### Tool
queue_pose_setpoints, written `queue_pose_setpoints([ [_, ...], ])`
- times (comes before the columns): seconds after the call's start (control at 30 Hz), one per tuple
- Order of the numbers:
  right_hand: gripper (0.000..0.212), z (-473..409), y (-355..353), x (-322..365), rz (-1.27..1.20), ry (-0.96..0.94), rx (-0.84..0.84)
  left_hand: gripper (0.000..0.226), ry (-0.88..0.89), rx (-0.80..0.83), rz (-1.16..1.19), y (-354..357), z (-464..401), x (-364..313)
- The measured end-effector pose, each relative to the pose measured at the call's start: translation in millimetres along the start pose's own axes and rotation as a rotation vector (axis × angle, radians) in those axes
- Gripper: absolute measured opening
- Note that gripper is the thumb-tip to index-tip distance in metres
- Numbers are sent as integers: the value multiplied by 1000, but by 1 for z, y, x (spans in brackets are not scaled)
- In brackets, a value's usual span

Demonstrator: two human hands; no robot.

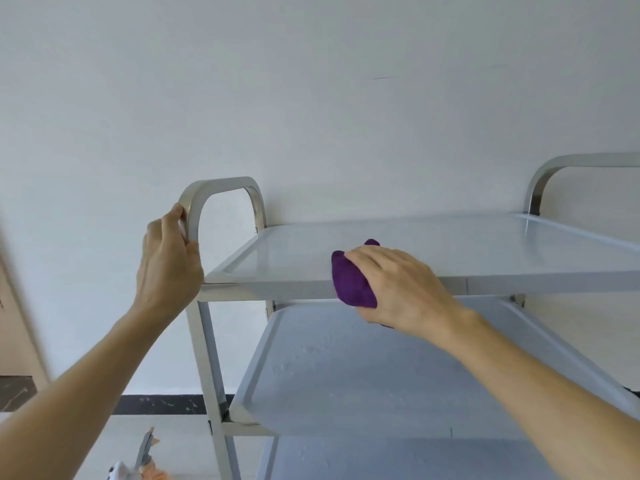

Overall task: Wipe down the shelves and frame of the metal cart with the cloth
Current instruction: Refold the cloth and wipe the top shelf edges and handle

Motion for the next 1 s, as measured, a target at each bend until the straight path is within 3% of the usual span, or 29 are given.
queue_pose_setpoints([
  [0.13,70,44,-11,-59,6,128,5,67,159,-67,-352,6,2,-32],
  [0.27,67,50,-10,-65,31,151,-37,47,413,122,-244,55,15,-85],
  [0.37,66,38,-7,-47,105,164,-64,39,371,310,1,99,16,-120],
  [0.47,62,22,0,-27,95,110,-81,37,288,377,110,129,12,-142],
  [0.67,73,65,-12,-98,38,164,31,41,256,407,-265,141,14,-140],
  [0.83,76,137,-39,-186,-2,384,49,42,306,390,-314,140,15,-145],
  [1.0,71,132,-37,-182,45,390,23,32,368,498,-283,146,17,-183],
])
Point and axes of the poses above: each hand's wrist, its own z-axis away from the middle knuckle, its own y-axis out of the palm, x = y × z, the point moved 3 cm from there along -z, towards the middle knuckle, and after that the axes turned 10 degrees about x, right-handed, at the moved point
